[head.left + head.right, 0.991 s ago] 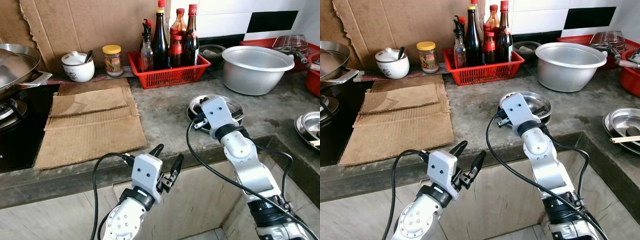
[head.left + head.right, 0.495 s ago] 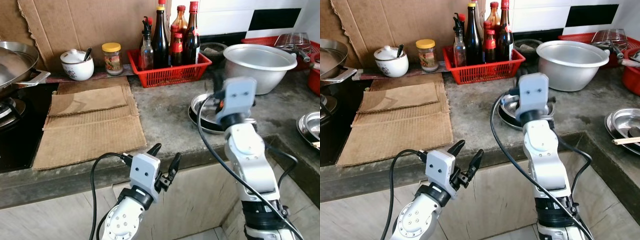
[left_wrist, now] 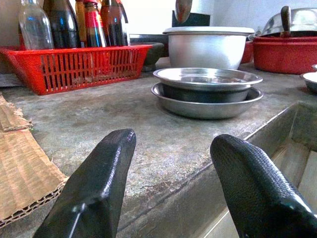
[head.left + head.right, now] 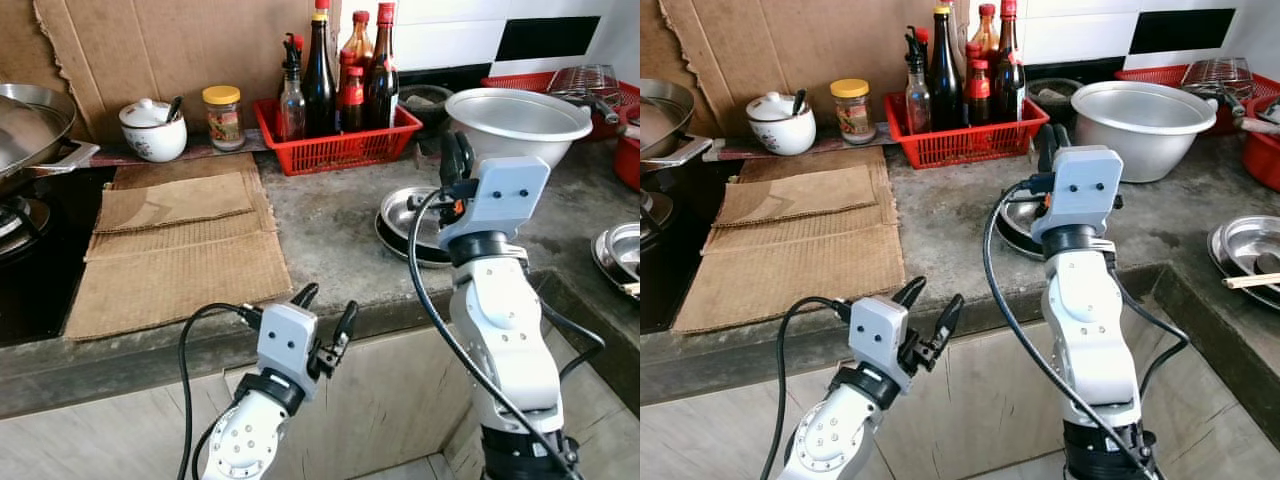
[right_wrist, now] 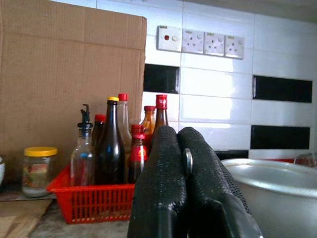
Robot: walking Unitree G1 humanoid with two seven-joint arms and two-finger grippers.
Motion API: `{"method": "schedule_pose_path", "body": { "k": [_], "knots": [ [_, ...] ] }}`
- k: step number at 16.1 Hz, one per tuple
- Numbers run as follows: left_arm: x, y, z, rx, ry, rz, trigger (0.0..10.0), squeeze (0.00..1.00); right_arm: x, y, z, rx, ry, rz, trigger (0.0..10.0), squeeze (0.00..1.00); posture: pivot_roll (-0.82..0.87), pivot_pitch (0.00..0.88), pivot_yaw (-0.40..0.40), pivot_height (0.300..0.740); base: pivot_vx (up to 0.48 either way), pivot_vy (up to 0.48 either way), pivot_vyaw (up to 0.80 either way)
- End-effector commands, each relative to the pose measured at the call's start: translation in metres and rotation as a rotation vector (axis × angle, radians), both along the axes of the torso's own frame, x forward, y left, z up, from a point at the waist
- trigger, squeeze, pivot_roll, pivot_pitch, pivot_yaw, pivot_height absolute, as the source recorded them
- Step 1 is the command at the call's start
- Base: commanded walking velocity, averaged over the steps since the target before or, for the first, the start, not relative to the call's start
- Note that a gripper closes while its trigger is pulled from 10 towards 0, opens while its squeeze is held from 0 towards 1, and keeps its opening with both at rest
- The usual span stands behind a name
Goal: Kitchen organization
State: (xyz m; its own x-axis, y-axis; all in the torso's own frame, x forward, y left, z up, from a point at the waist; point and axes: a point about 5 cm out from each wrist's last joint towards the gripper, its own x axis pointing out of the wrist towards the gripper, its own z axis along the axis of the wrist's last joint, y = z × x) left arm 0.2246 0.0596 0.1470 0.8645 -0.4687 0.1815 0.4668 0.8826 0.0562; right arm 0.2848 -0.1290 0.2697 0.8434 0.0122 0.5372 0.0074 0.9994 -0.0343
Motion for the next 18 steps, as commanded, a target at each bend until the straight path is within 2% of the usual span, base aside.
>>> {"method": "schedule_pose_path", "body": {
  "k": [1, 4, 6, 18],
  "knots": [
    [0.0013, 0.0005, -0.0020, 0.005, 0.009, 0.007, 10.0, 0.00, -0.0034, -0.0065, -0.0042, 0.043, 0.026, -0.025, 0.0, 0.00, -0.02, 0.021, -0.016, 0.740, 0.000, 0.000, 0.00],
    [0.0020, 0.0023, -0.0048, 0.006, 0.018, 0.008, 10.0, 0.00, -0.0088, -0.0109, -0.0074, 0.043, 0.030, -0.059, 0.0, 0.00, -0.03, 0.007, -0.006, 0.740, 0.000, 0.000, 0.00],
    [0.0023, 0.0019, -0.0061, 0.009, 0.020, 0.002, 10.0, 0.00, -0.0090, -0.0113, -0.0083, 0.057, 0.036, -0.065, 10.0, 0.00, -0.03, 0.000, 0.001, 0.740, -0.139, 0.000, 0.00],
    [0.0028, 0.0014, -0.0087, 0.018, 0.021, -0.010, 10.0, 0.00, -0.0081, -0.0087, -0.0058, 0.075, 0.039, -0.050, 10.0, 0.00, -0.03, 0.000, 0.007, 0.740, -0.321, 0.000, 0.00]
  ]
}}
